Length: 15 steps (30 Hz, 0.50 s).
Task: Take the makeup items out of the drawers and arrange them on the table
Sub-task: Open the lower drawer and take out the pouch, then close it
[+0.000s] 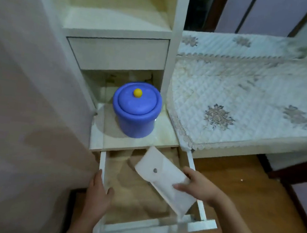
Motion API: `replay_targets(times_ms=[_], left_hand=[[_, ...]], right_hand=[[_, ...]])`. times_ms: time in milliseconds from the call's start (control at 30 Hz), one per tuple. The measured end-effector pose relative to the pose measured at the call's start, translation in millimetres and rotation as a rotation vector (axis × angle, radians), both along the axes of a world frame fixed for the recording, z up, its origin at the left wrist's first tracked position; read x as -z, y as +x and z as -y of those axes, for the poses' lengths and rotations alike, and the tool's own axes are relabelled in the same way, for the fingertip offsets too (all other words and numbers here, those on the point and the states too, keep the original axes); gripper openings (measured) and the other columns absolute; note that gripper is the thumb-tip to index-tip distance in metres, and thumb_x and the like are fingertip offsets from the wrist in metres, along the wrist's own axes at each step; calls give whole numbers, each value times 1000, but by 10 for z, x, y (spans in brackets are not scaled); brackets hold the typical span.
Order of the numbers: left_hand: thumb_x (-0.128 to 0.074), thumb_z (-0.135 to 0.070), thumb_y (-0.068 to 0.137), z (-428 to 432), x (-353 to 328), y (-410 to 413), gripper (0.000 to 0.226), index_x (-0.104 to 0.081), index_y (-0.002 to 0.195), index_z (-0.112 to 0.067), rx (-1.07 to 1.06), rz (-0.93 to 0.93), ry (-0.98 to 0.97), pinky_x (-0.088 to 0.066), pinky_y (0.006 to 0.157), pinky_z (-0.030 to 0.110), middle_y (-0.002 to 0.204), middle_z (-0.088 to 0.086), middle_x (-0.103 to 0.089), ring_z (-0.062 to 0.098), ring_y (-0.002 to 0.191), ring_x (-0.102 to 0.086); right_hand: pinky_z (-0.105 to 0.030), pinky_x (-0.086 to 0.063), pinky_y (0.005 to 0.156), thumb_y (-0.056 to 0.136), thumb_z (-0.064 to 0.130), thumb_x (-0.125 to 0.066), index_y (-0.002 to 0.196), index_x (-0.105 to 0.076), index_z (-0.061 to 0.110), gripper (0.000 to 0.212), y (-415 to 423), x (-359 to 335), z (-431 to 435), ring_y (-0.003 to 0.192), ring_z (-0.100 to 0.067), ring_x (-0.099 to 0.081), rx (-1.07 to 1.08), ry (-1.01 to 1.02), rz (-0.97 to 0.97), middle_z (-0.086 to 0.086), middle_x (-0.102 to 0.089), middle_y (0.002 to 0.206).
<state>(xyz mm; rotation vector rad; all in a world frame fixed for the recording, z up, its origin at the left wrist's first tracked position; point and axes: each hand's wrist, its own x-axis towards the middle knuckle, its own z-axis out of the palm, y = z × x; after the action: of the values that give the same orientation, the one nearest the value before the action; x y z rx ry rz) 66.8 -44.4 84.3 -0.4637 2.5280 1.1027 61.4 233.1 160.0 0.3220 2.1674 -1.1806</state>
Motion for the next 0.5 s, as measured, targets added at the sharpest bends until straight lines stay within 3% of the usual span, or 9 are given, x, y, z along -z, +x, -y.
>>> replay_targets(times_ms=[100, 200, 367, 500], left_hand=[[-59, -5, 83, -35, 12, -125, 67, -24, 139, 1, -13, 41, -29, -24, 113, 41, 146, 26, -24, 38, 135, -27], [-60, -6, 82, -37, 22, -183, 65, -28, 138, 1, -4, 67, -63, -25, 111, 41, 144, 28, -26, 39, 133, -28], [-59, -12, 85, -39, -6, -233, 64, -27, 139, -3, -18, 107, -76, -27, 110, 40, 145, 23, -27, 36, 133, -32], [-61, -15, 83, -59, 12, -208, 63, -31, 138, -3, -34, 108, -104, -28, 110, 41, 143, 21, -32, 34, 132, -33]], right_hand=[[-28, -53, 72, 82, 29, -67, 99, -54, 22, 23, -134, -185, -188, 86, -14, -63, 232, -129, -80, -1, -64, 101], [-45, -53, 81, 84, 24, -65, 106, -49, 12, 29, -495, -222, -302, 96, -27, -62, 495, -96, -245, -11, -62, 110], [-46, -50, 89, 85, 18, -63, 123, -46, 2, 45, -1280, -150, -473, 104, -33, -58, 676, -90, -334, -19, -57, 124], [-53, -35, 106, 81, 32, -66, 138, -30, 13, 70, -1631, 83, -563, 130, -34, -40, 527, 314, -377, -14, -41, 143]])
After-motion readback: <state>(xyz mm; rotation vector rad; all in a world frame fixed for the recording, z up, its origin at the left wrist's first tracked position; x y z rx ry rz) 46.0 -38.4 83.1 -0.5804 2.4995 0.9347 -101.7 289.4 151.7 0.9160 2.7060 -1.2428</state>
